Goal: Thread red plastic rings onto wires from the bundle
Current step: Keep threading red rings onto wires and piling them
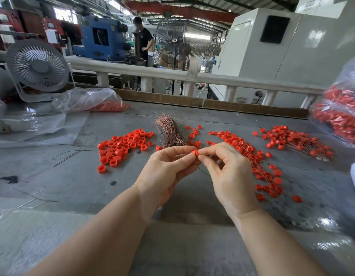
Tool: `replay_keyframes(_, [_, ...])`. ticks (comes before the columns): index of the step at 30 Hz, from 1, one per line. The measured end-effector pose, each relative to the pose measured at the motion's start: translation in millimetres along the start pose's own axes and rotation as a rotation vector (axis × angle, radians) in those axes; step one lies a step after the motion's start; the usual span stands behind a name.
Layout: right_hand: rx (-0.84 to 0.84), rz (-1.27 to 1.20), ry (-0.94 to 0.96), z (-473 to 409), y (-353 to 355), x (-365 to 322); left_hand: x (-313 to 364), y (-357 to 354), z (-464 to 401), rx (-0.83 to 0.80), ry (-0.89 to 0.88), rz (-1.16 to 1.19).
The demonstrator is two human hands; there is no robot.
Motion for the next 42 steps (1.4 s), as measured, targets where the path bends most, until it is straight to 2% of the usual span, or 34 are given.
replay_keyframes(23, [-0.014, -0.003, 0.007, 1.8, 0.5, 0.6, 2.1, 0.1, 1.6, 0.016, -0.144, -0.151])
replay_keyframes(42, [-0.004, -0.038, -0.008, 0.4, -3.3, 6.1, 1.0, 1.6, -0.9, 0.019, -0.068, -0.077])
Point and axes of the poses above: each hand's wrist, its own z-axis away from the middle knuckle, its own y-axis out of the back of the hand, x = y × z, the point moved 3 cm from there along -z, towards the middle knuckle, and after that the axes turned 4 degrees about -x, right-handed, at the moved point
